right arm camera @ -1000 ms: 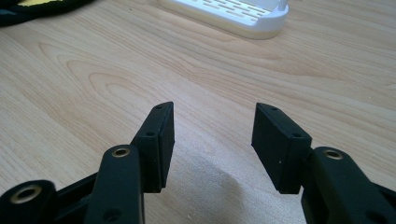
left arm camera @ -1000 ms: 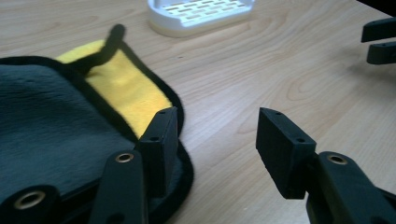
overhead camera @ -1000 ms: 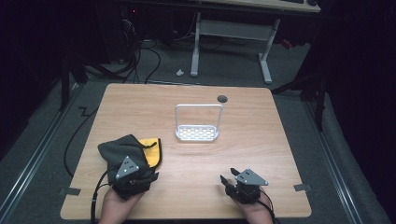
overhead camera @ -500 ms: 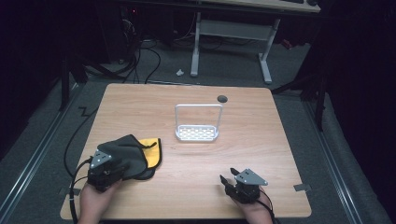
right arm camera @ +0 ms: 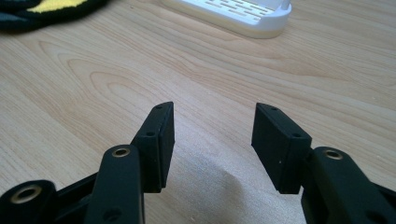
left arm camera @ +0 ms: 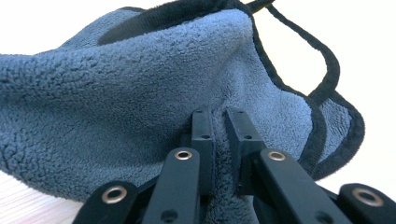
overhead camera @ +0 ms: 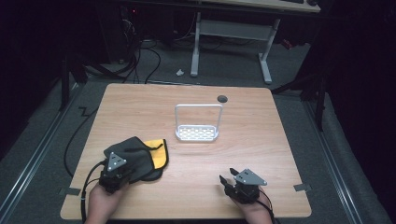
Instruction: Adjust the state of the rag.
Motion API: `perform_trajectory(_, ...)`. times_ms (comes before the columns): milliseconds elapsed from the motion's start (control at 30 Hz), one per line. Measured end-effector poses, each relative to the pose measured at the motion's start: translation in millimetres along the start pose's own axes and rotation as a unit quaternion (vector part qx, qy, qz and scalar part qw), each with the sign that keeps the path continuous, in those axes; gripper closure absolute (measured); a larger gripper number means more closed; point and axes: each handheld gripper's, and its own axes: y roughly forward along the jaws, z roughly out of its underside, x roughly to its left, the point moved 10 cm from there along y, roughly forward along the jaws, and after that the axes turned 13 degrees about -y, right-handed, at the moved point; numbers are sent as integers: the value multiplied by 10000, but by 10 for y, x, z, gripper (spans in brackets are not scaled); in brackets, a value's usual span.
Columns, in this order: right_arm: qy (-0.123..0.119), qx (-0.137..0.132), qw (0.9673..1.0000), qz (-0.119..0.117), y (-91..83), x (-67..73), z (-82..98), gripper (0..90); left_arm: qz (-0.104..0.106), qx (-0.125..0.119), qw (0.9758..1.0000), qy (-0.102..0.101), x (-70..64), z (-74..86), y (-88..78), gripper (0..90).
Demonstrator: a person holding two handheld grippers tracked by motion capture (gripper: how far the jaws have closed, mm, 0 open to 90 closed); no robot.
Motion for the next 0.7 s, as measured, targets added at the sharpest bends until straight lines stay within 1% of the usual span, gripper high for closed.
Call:
perform_trajectory(33,0,0,10000,0,0,0,0,496,44,19,10000,45,-48,8,6,822)
perform_trajectory(67,3,-3,10000,-6,2,7,-2,496,148,31,9998,86,-132,21,18,823)
perform_trajectory(100,-2,0,10000,-12,2,8,-1,495,320,68,9994,138,-255,45,30,823)
perform_trajectory(133,4,1,10000,-19,1,12,-1,496,320,68,9994,138,-255,45,30,823)
perform_trajectory(167,4,1,10000,-19,1,12,-1,496,428,91,9989,189,-332,60,37,823)
perform_trajectory(200,-7,1,10000,-24,2,14,-1,496,619,133,9976,282,-488,91,51,823)
perform_trajectory(233,-8,1,10000,-24,2,15,-2,496,619,133,9976,282,-488,91,51,822)
perform_trajectory(267,-2,3,10000,-28,2,18,-2,495,708,149,9968,334,-569,105,60,822)
perform_trajectory(300,-18,-1,10000,-35,4,20,-4,495,855,175,9953,427,-729,127,82,822)
perform_trajectory(333,-20,1,10000,-33,5,24,-6,495,855,175,9953,427,-729,127,82,822)
perform_trajectory(367,-36,13,10000,-32,5,25,-6,495,1014,221,9932,536,-888,147,104,821)
perform_trajectory(400,-31,1,10000,-49,7,33,-12,495,1014,221,9932,536,-888,147,104,821)
perform_trajectory(500,-69,2,10000,-55,11,47,-20,494,1220,247,9902,626,-1100,162,151,820)
perform_trajectory(567,-81,-13,9999,-67,19,59,-25,494,1338,248,9878,756,-1234,179,178,820)
perform_trajectory(633,-65,2,9999,-79,21,71,-26,494,1415,235,9860,853,-1329,195,192,818)
perform_trajectory(667,-61,-12,9999,-94,26,81,-30,494,1490,200,9845,898,-1401,210,202,815)
perform_trajectory(700,-61,-12,9999,-94,26,81,-30,494,1490,200,9845,898,-1401,210,202,808)
